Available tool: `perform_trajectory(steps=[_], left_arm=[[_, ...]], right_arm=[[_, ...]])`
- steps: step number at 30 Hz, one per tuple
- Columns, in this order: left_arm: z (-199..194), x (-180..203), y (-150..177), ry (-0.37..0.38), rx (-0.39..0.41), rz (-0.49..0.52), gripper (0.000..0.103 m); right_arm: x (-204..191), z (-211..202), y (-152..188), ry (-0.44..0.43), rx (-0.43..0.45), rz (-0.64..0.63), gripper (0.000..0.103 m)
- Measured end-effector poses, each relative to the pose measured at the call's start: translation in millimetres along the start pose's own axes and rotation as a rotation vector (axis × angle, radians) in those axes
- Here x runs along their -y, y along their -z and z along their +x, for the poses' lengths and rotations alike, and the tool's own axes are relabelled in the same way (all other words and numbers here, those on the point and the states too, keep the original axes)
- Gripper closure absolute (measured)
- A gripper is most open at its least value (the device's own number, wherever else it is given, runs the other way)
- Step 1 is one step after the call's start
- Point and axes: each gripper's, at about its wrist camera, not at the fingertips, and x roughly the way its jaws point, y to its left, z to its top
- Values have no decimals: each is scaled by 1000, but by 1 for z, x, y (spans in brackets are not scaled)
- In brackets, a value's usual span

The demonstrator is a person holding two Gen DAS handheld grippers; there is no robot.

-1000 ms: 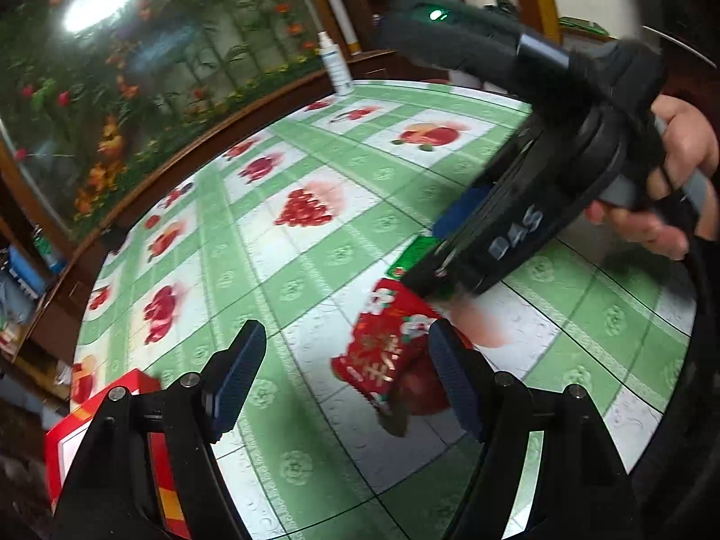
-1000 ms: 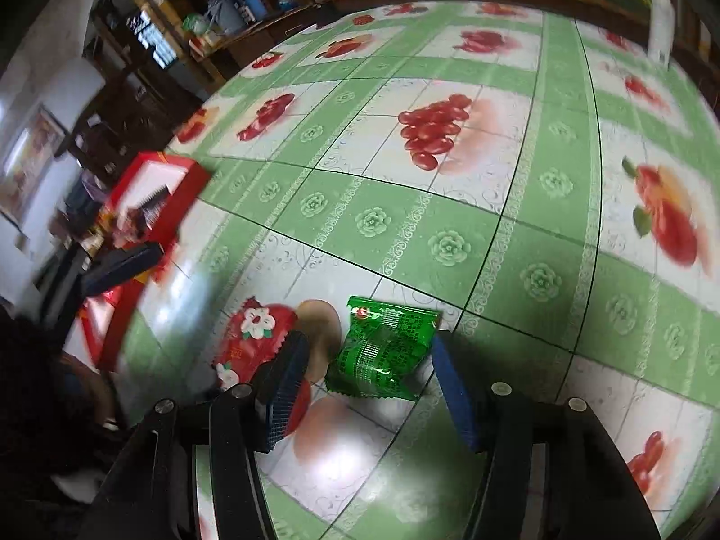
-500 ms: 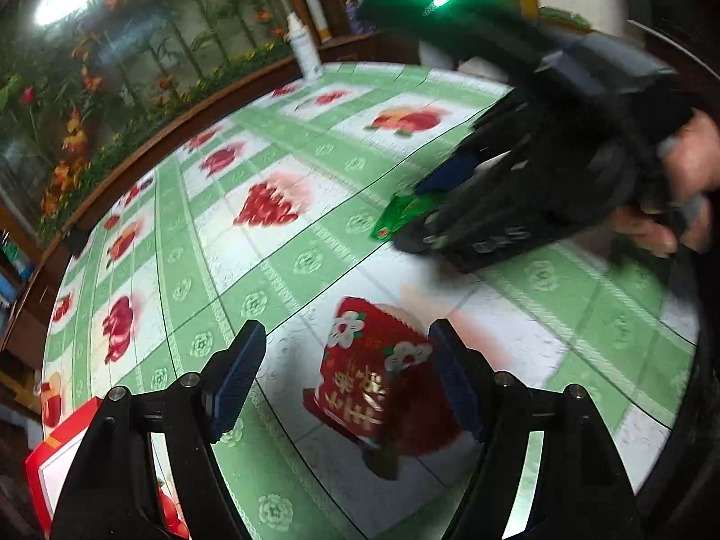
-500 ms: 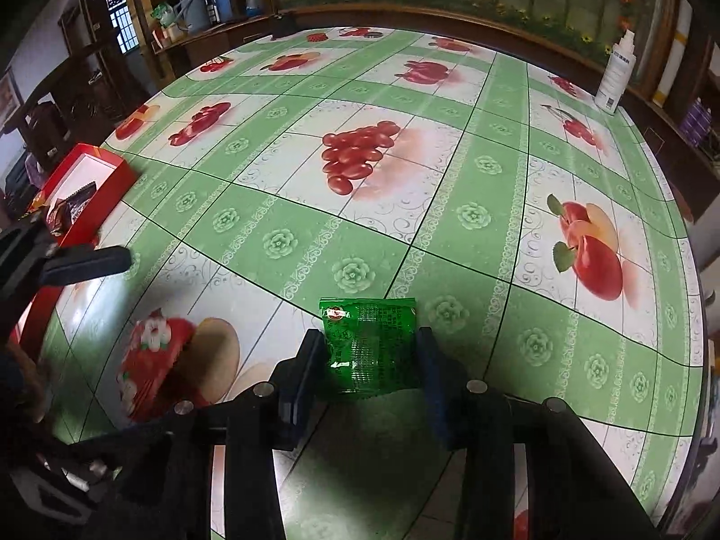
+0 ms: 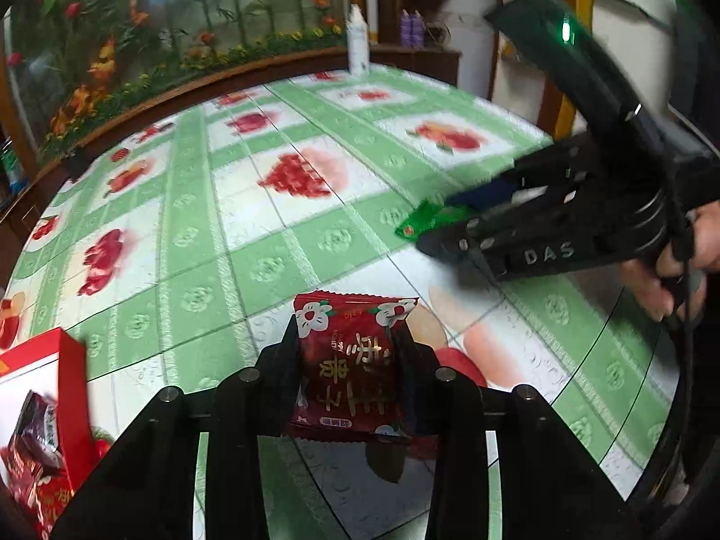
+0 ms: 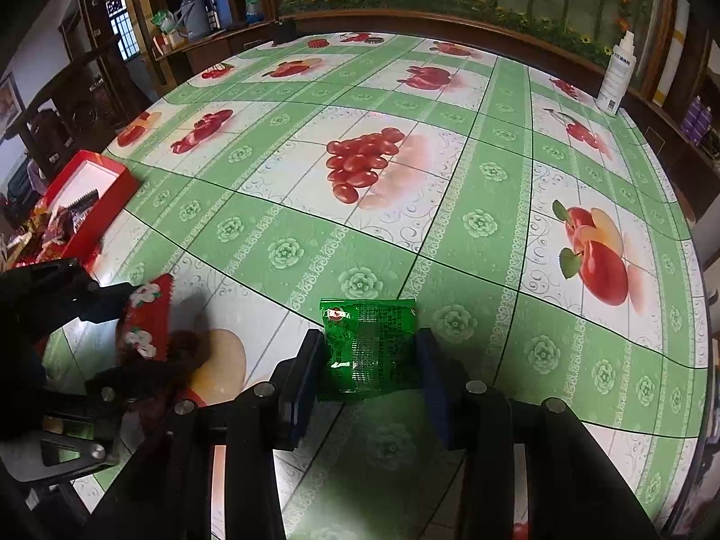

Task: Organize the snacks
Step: 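Carry the red date packet and green packet toward the gift box with both tools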

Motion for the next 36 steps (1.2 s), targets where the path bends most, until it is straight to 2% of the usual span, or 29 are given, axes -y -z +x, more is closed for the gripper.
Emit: perform_trajectory(steps=[4,8,14,18,23,29,36], left_arm=[[-15,-5,0,4,26,-46,70],[-37,-5,3,-44,58,-72,70],[-68,-9,18,-119,102,-100,70],[-90,-32,32,-177,117,-203,69],[-125,-67,47,-303,170,-297,69],[-150,-85,61,-437,220,-322,69],[-168,-100,72,-498,251,-344,69]], right_arm=[[5,-1,-2,-61,12,43,61],[5,-3,-4,-141,26,63,61],[6,-2,-6,-171,53,88,61],[15,-1,-9,-176,82,137,61],[18,-1,-14,-185,130,182,61],[16,-4,-24,-231,197,303,61],[-9,1,-35,-333,249,428,61]])
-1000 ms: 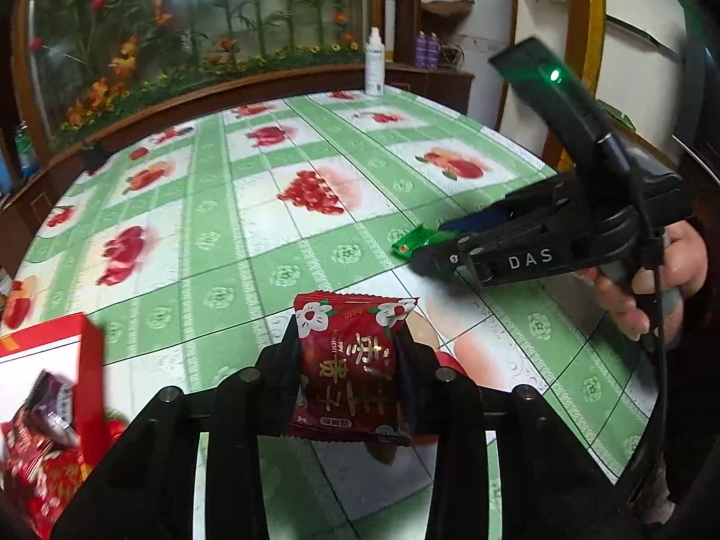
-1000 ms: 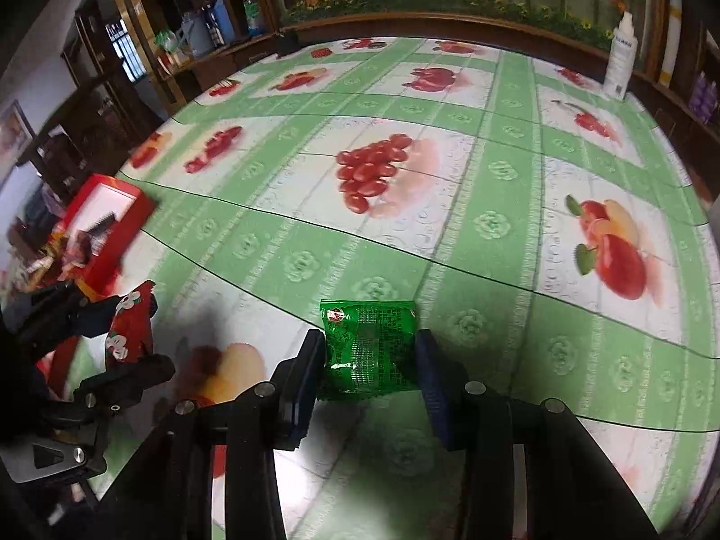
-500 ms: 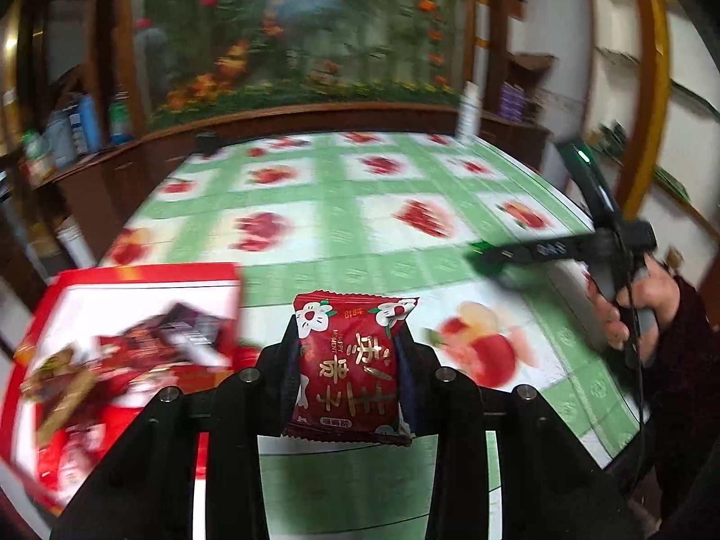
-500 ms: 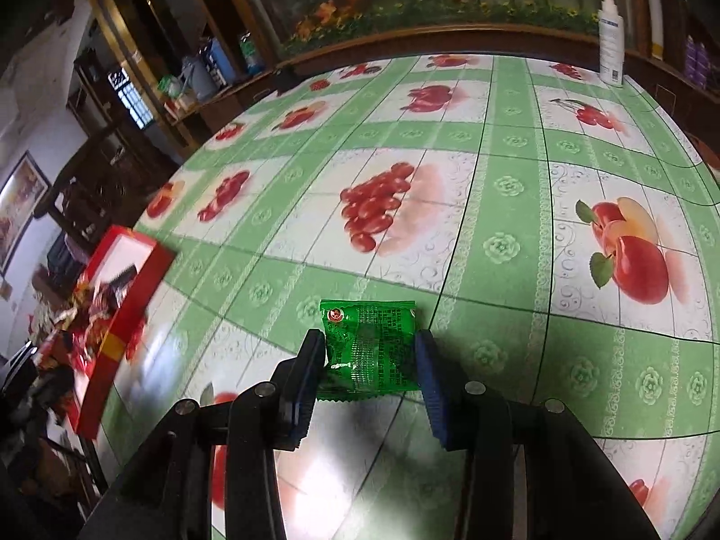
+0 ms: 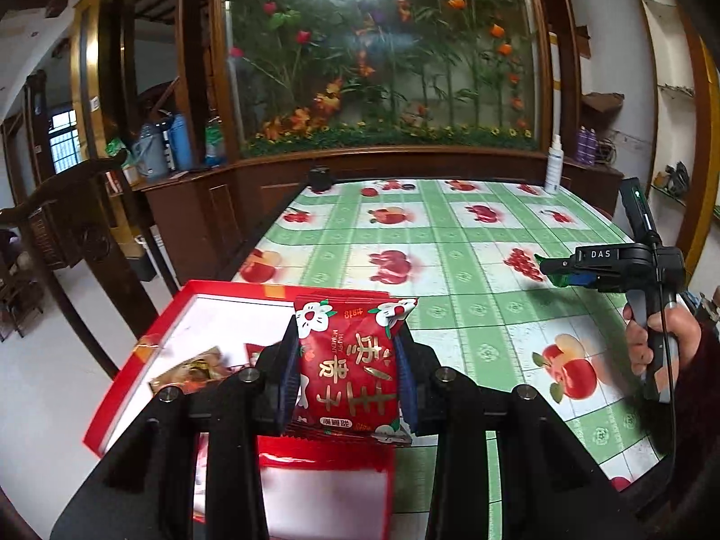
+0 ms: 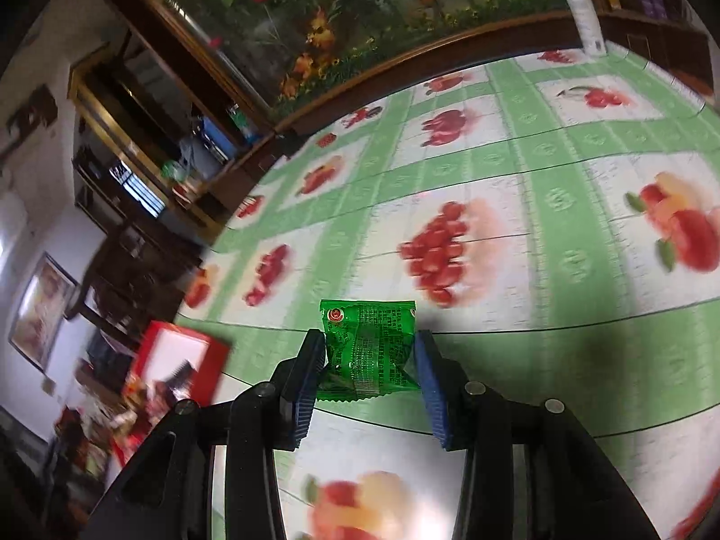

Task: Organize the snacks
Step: 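Carry the red date packet and green packet toward the gift box with both tools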

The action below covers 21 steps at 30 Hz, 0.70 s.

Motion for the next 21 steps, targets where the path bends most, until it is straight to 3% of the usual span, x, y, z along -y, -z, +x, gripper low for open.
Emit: perform_trajectory(steps=[6,12,21], left_arm=[[-5,-17,0,-67,25,-24,69],[-3,-32,3,-100,30,-53,69],[5,-49,11,-152,12,-86,69]], right_arm=[[-39,0,8,-100,82,-21,61],[-73,6,18,-184,103,-60,61],[-108,17,37,-198,80,-135,61]])
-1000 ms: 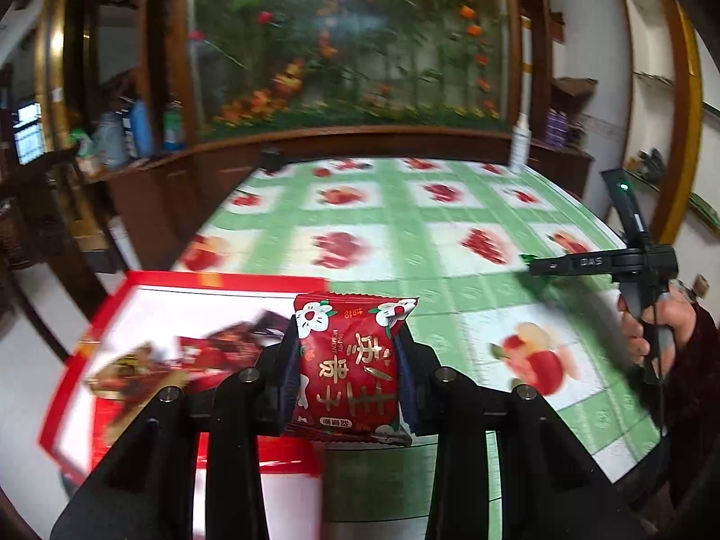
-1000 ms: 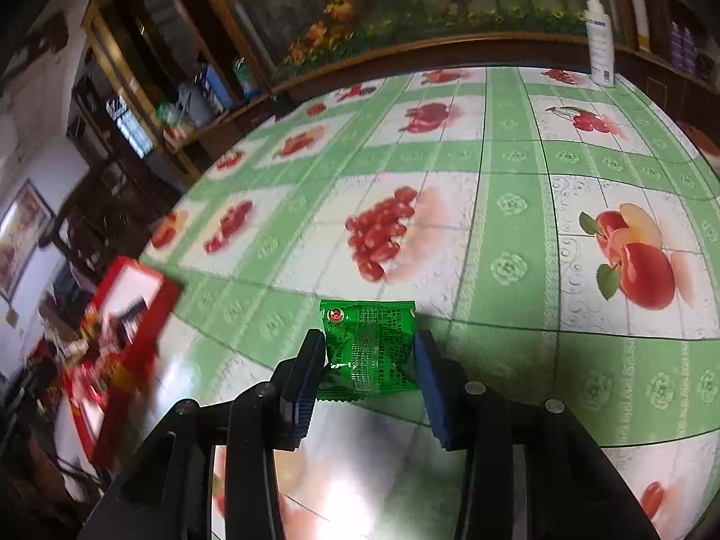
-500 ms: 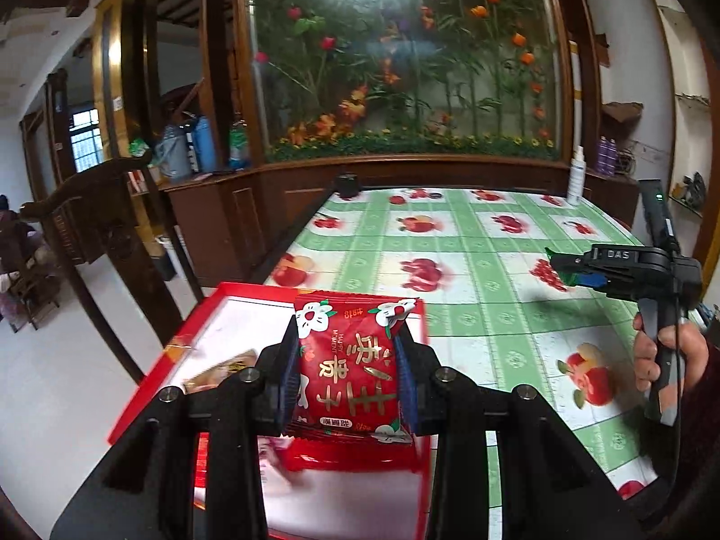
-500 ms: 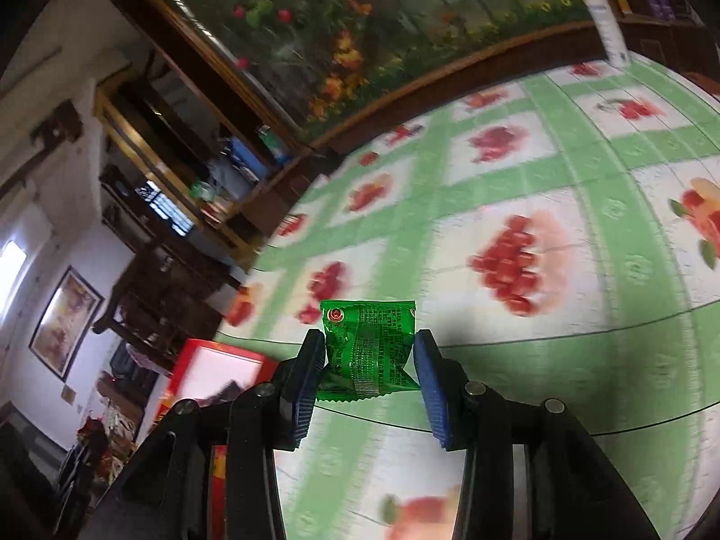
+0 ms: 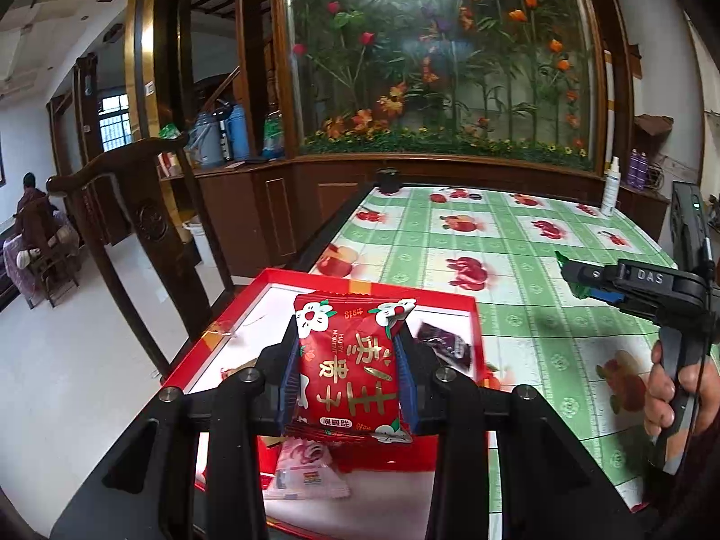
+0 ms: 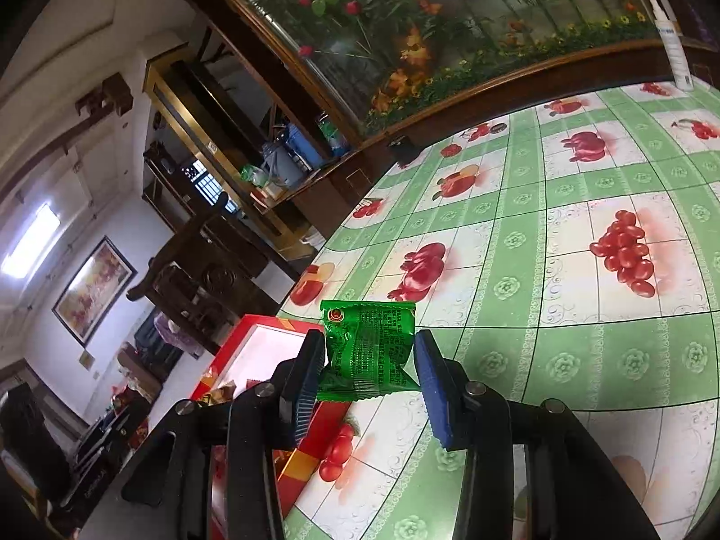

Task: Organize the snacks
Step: 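Carry the red date packet and green packet toward the gift box with both tools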

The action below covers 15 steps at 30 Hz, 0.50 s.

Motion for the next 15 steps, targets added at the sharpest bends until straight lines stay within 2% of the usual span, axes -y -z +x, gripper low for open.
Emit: perform_trajectory(steps=[11,15], left_arm=[[10,-22,9,-71,-27,-33,69],[10,-29,11,-89,-28,-44,69]], right_arm=[[-11,0,6,12,1,-64,60],[-19,-1,10,-19,6,-76,60]])
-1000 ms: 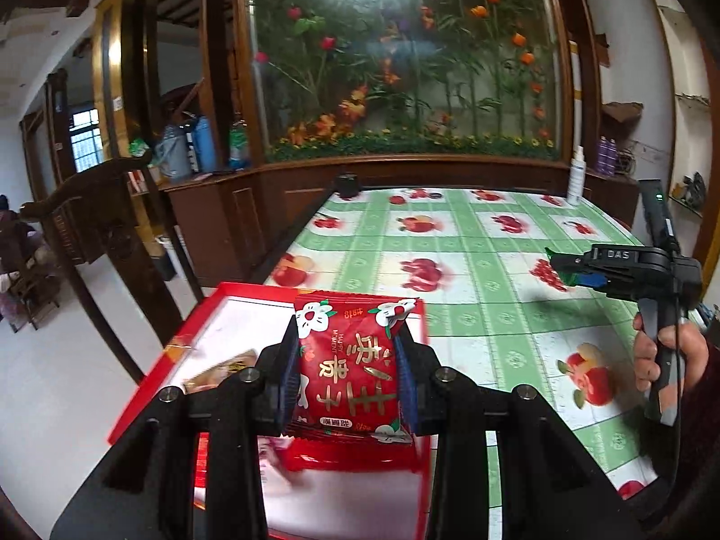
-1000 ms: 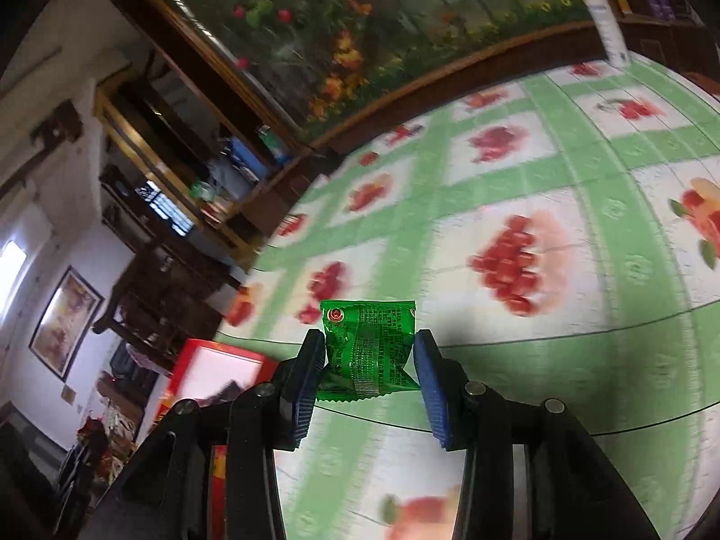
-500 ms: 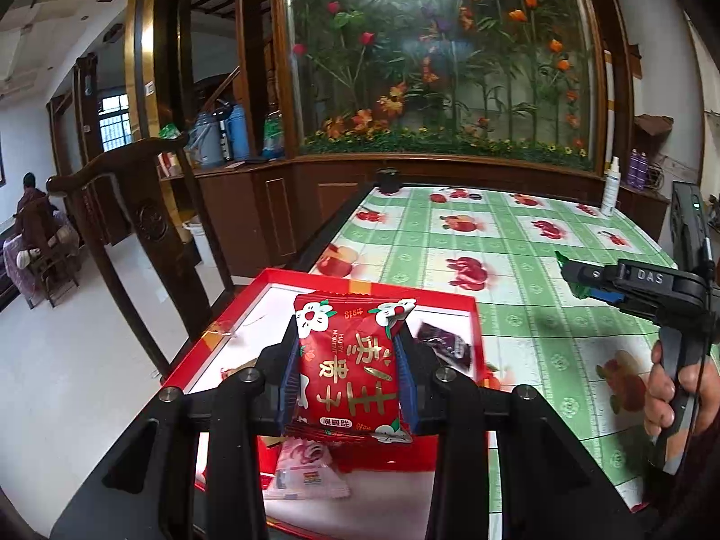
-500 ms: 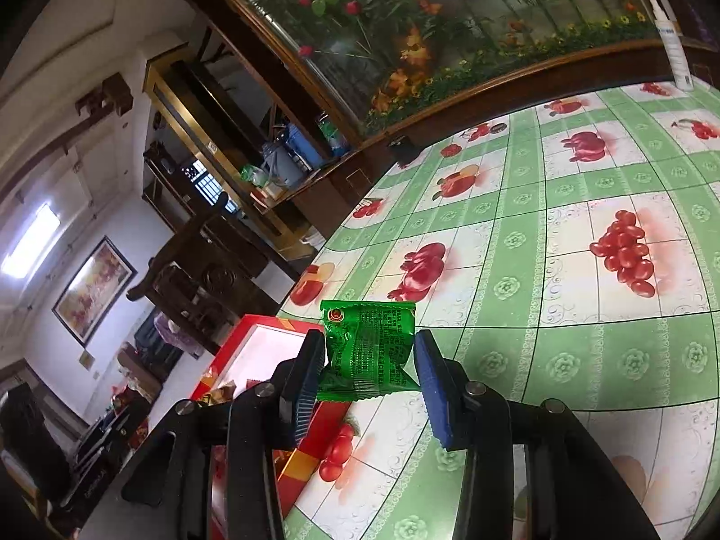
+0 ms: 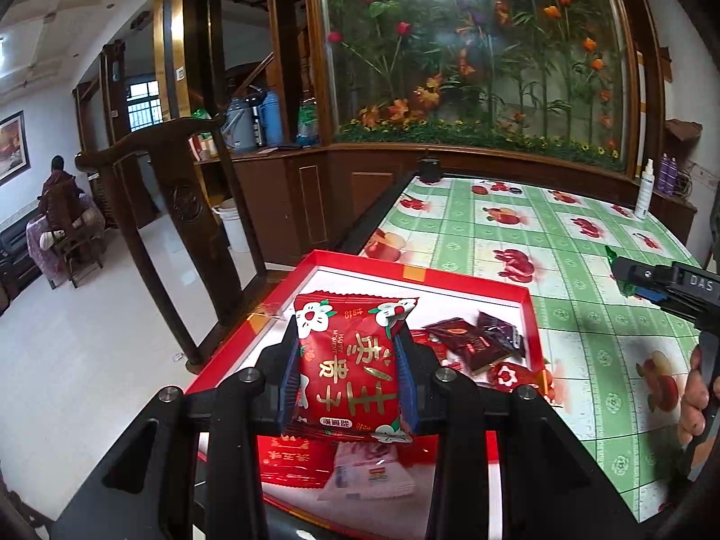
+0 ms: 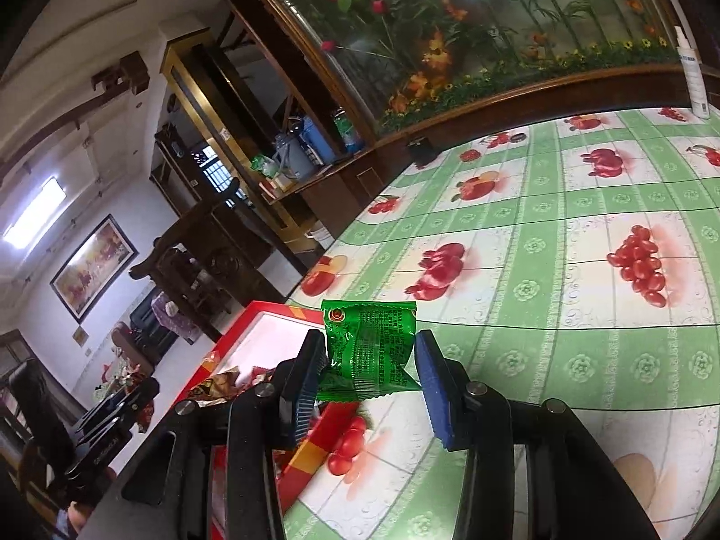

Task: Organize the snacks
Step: 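Carry the red date packet and green packet toward the gift box with both tools, then open both tools to drop the red and green packets into the box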

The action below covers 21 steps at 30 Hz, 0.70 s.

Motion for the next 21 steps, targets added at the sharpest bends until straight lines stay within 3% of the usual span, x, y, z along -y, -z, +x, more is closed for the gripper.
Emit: perform_trajectory(steps=[6,18,21], left_arm=[[5,-11,3,-24,-22,-25,69],[17,-12,7,-49,-58,-26,69],[17,-13,8,-46,-65,-23,69]], right_arm=[[-28,3,7,-103,18,-24,59],[-74,34,22,-207,-57,-79,60],[-57,22,13,-179,8,-30,59]])
